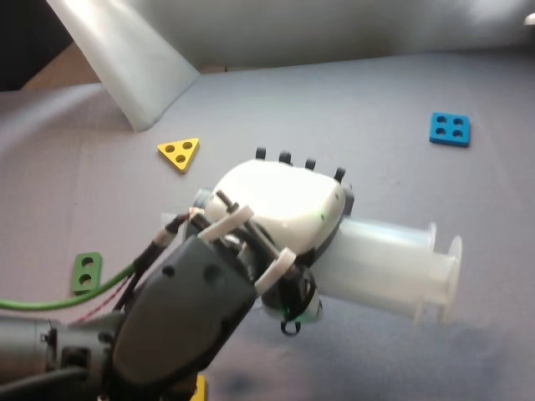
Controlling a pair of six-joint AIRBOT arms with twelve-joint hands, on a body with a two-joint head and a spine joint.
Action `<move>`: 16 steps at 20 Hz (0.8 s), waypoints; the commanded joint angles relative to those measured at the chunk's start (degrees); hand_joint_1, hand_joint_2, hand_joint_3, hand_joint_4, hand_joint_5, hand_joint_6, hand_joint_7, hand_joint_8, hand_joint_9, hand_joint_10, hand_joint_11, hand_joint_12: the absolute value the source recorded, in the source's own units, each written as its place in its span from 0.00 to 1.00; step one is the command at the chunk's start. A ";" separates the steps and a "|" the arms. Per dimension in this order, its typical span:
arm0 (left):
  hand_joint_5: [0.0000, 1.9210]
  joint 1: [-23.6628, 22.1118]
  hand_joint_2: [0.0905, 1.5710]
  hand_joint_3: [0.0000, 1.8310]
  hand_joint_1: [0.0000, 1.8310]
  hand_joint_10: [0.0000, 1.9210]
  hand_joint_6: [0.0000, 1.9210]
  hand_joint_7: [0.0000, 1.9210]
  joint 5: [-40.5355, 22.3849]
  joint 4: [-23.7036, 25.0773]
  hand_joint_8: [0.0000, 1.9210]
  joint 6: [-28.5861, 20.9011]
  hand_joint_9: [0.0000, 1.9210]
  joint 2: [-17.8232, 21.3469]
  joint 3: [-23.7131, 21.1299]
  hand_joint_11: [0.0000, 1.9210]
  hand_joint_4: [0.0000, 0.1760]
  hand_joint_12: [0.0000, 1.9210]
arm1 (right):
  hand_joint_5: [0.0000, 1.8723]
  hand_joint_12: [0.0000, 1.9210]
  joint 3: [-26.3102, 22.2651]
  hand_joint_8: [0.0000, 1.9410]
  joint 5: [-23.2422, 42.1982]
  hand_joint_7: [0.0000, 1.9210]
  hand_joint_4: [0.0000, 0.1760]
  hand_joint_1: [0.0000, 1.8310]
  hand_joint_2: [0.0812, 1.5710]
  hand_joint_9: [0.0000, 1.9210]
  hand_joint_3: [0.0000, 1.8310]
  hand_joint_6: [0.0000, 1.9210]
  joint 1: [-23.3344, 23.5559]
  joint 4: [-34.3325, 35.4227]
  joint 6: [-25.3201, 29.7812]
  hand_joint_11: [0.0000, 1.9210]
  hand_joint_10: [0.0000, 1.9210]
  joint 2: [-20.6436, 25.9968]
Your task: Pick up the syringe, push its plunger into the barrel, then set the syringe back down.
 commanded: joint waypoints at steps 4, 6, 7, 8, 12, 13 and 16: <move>0.34 1.87 0.81 0.00 0.72 0.84 0.73 0.33 -2.69 8.68 0.83 -2.75 0.33 -1.06 0.57 0.26 0.00 0.71 | 0.14 0.15 1.68 0.00 16.17 0.12 0.00 0.00 0.77 0.09 0.00 0.00 0.64 -3.80 -0.06 0.00 0.00 0.24; 0.34 2.72 0.80 0.00 0.72 0.83 0.71 0.33 -2.69 9.89 0.83 -3.43 0.33 -1.37 0.91 0.26 0.00 0.71 | 0.14 0.12 2.17 0.00 24.16 0.12 0.00 0.00 0.77 0.09 0.00 0.00 0.65 -8.54 0.14 0.00 0.00 0.27; 0.34 3.05 0.81 0.00 0.72 0.84 0.71 0.31 -2.69 10.38 0.86 -3.64 0.32 -1.48 1.06 0.25 0.00 0.71 | 0.14 0.13 2.14 0.00 25.48 0.12 0.00 0.00 0.77 0.09 0.00 0.00 0.66 -9.36 0.25 0.00 0.00 0.27; 0.36 3.53 0.80 0.00 0.72 0.83 0.69 0.32 -2.68 11.54 0.84 -3.87 0.33 -1.71 1.31 0.26 0.00 0.70 | 0.15 0.16 2.15 0.00 25.59 0.13 0.00 0.00 0.77 0.09 0.00 0.00 0.65 -9.55 1.24 0.00 0.00 0.26; 0.35 4.54 0.81 0.00 0.72 0.84 0.69 0.31 -2.68 12.08 0.85 -4.10 0.32 -1.89 1.45 0.26 0.00 0.70 | 0.15 0.17 2.12 0.00 29.30 0.13 0.00 0.00 0.77 0.10 0.00 0.00 0.78 -15.88 5.69 0.00 0.00 0.17; 0.35 4.75 0.81 0.00 0.72 0.84 0.69 0.31 -2.68 12.08 0.85 -4.10 0.33 -1.93 1.45 0.27 0.00 0.70 | 0.15 0.17 2.08 0.00 29.44 0.12 0.00 0.00 0.77 0.09 0.00 0.00 0.78 -16.01 5.81 0.00 0.00 0.16; 0.36 4.88 0.79 0.00 0.72 0.82 0.69 0.34 -2.69 11.32 0.81 -3.43 0.34 -2.19 1.64 0.28 0.00 0.70 | 0.15 0.18 2.08 0.00 28.58 0.13 0.00 0.00 0.77 0.10 0.00 0.00 0.80 -16.01 5.81 0.00 0.00 0.16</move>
